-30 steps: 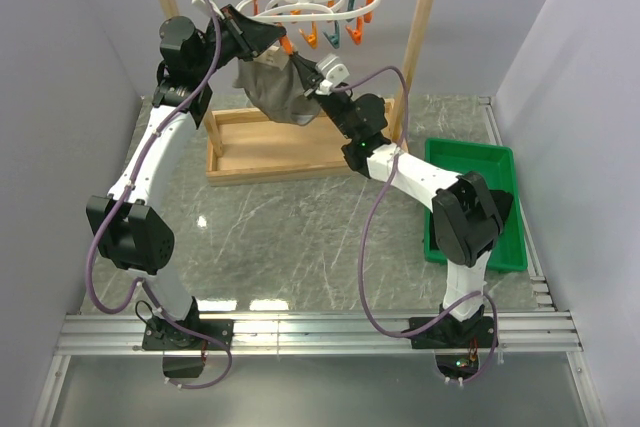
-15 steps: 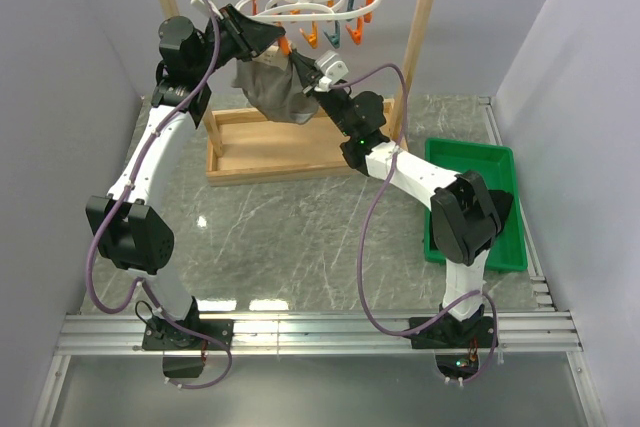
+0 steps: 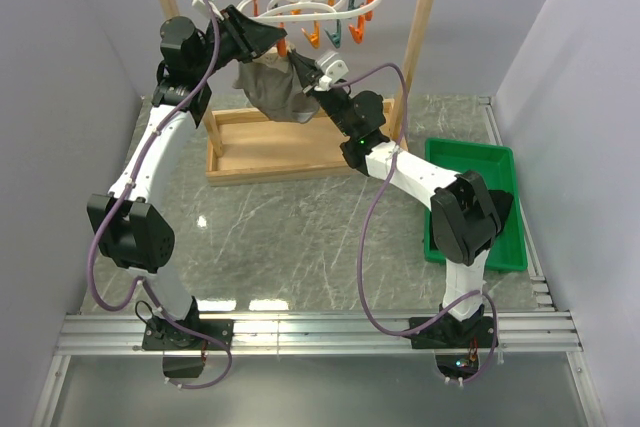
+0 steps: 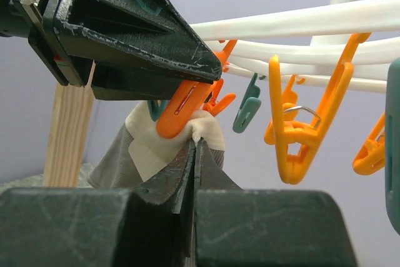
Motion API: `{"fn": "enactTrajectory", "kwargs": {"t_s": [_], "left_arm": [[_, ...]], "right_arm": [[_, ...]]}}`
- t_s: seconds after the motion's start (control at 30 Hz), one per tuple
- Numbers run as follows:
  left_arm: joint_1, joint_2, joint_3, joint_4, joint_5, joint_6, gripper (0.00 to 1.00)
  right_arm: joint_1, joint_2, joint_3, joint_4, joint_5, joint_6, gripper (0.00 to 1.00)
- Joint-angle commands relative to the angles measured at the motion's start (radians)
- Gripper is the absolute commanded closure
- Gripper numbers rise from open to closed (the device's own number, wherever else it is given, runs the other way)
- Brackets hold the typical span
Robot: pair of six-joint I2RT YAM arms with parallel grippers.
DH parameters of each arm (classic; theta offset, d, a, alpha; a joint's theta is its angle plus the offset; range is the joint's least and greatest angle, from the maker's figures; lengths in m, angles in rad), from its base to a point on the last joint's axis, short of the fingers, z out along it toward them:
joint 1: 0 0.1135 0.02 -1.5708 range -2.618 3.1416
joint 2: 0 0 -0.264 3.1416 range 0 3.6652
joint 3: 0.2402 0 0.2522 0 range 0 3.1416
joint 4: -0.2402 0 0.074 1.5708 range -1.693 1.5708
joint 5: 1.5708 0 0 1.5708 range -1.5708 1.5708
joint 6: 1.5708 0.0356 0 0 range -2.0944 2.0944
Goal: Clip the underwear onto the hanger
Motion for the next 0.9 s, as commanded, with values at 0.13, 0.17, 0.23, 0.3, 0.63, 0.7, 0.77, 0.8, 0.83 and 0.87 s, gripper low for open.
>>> {"fn": "enactTrajectory", "kwargs": {"t_s": [0.13, 0.17, 0.23, 0.3, 0.63, 0.7, 0.77, 0.8, 0.83, 0.87], "left_arm": [[0.003, 0.004, 0.018, 0.014, 0.035, -0.018, 0.56], [0.005, 0.004, 0.016, 0.016, 0.035, -0.018, 0.55], [0.003, 0.002, 0.018, 0.019, 0.035, -0.02, 0.53], [0.005, 0.001, 0.019, 0.028, 0.03, -0.021, 0.52], [0.02, -0.044, 0.0, 0.032, 0.015, -0.024, 0.28], [0.024, -0.067, -0.022, 0.014, 0.013, -0.004, 0.2], [0.032, -0.113, -0.074, -0.004, 0.006, 0.013, 0.14], [0.041, -0.133, -0.099, -0.012, 0.004, 0.032, 0.06], [0.047, -0.174, -0.149, -0.021, -0.002, 0.045, 0.01], [0.052, -0.196, -0.177, -0.03, -0.005, 0.057, 0.01]], "right_arm": [[0.009, -0.007, 0.057, 0.033, 0.0, 0.021, 1.0], [0.007, -0.008, 0.053, 0.032, -0.003, 0.023, 1.0], [0.009, -0.013, 0.048, 0.032, -0.003, 0.023, 1.0], [0.007, -0.013, 0.04, 0.033, -0.005, 0.023, 1.0], [0.009, -0.023, 0.034, 0.02, 0.006, 0.027, 1.0], [0.004, -0.028, 0.028, 0.014, 0.018, 0.032, 1.0], [0.003, -0.039, 0.02, 0.001, 0.032, 0.041, 1.0], [0.0, -0.046, 0.017, -0.006, 0.035, 0.046, 1.0], [-0.002, -0.051, 0.016, -0.028, 0.038, 0.049, 1.0], [-0.006, -0.054, 0.013, -0.04, 0.041, 0.061, 1.0]]}}
